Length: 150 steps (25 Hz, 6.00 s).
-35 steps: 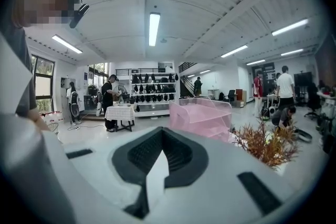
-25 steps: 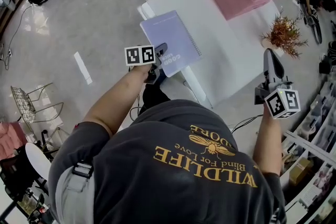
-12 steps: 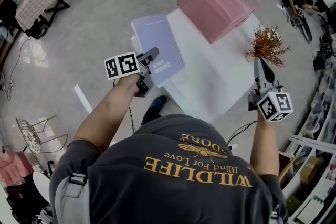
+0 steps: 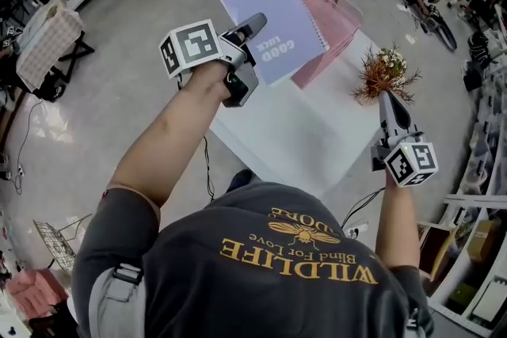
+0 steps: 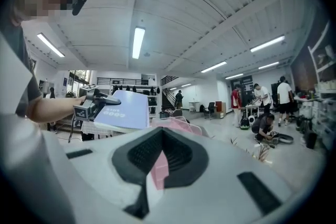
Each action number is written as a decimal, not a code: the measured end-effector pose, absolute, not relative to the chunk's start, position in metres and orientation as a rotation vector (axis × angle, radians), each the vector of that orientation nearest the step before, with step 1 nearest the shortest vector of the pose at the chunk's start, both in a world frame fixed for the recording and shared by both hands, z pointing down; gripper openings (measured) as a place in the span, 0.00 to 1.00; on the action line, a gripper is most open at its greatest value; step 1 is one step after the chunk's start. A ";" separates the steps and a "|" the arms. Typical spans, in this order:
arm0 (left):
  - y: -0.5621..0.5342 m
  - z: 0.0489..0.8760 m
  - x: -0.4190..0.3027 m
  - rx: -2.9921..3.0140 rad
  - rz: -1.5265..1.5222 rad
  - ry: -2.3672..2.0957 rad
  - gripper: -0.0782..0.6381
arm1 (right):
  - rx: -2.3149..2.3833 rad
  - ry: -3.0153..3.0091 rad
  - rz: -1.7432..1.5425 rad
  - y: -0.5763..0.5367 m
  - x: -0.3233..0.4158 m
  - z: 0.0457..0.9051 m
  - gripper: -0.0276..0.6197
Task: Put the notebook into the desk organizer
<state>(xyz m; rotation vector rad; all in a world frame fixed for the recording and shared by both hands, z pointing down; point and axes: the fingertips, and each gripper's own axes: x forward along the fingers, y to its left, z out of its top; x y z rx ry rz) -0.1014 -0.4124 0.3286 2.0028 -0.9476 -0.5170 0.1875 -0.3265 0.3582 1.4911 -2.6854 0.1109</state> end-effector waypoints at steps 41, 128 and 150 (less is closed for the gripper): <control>-0.596 0.422 0.006 2.039 0.477 -1.445 0.57 | 1.704 -2.545 0.118 -0.342 0.243 0.351 0.04; -0.577 0.462 0.013 1.860 1.447 -1.734 0.71 | 1.857 -2.617 0.171 -0.296 0.330 0.347 0.04; -0.589 0.367 0.017 1.899 0.554 -1.322 0.69 | 1.914 -2.591 0.171 -0.290 0.331 0.338 0.04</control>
